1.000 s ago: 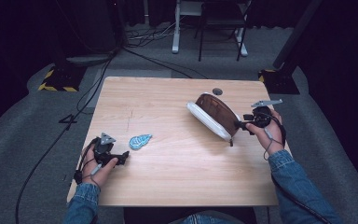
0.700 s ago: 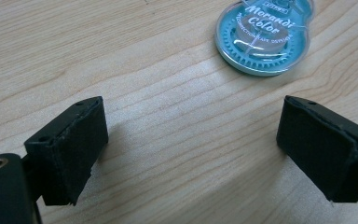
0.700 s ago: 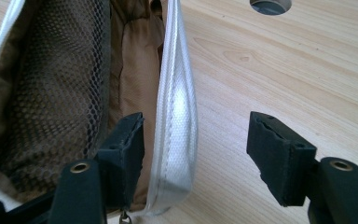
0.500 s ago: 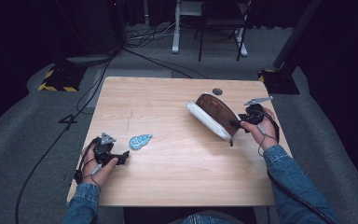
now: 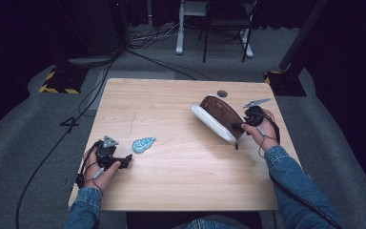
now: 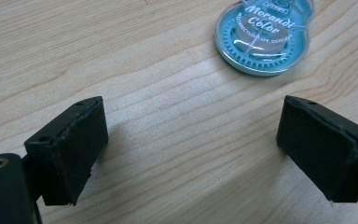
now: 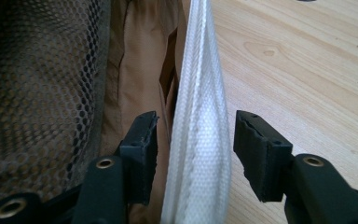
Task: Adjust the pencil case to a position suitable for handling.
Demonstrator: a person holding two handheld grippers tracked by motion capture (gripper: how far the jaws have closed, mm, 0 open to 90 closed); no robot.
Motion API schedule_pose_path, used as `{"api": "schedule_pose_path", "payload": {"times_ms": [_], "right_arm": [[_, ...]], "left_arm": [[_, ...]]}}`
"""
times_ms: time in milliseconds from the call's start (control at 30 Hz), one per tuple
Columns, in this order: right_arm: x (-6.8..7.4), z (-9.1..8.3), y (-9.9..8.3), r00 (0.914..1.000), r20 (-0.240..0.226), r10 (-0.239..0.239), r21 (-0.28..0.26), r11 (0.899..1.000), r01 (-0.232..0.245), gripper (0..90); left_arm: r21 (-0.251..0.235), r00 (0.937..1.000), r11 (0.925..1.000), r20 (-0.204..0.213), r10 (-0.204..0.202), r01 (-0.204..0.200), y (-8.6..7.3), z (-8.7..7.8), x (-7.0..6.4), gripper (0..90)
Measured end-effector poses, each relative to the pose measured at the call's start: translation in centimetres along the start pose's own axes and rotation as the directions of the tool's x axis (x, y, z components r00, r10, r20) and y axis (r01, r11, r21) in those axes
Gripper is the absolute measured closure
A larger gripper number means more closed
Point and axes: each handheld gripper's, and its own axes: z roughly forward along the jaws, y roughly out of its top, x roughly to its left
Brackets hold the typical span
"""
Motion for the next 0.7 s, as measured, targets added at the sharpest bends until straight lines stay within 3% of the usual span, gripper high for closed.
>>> {"api": "schedule_pose_path", "payload": {"times_ms": [67, 267, 433, 700], "right_arm": [[-0.06, 0.22, -0.05, 1.0, -0.004, 0.004, 0.002, 1.0, -0.004, 54.3], [-0.06, 0.33, -0.14, 0.999, -0.042, 0.014, 0.009, 1.0, -0.014, 79.2], [-0.07, 0.17, -0.15, 0.9991, -0.039, 0.016, 0.005, 1.0, -0.015, 85.4], [-0.13, -0.06, -0.24, 0.9988, -0.045, 0.021, -0.008, 1.0, -0.022, 86.8]], "left_arm": [[0.0, 1.0, 1.0, 0.001, 0.001, -0.001, 0.0, 0.0, 0.0, 9.0], [0.0, 1.0, 1.0, 0.003, 0.001, -0.001, 0.0, 0.01, -0.01, 9.0], [0.0, 1.0, 1.0, 0.003, 0.0, 0.0, 0.0, 0.01, -0.01, 9.0], [0.0, 1.0, 1.0, 0.003, 0.001, -0.001, 0.0, 0.01, -0.01, 9.0]]}}
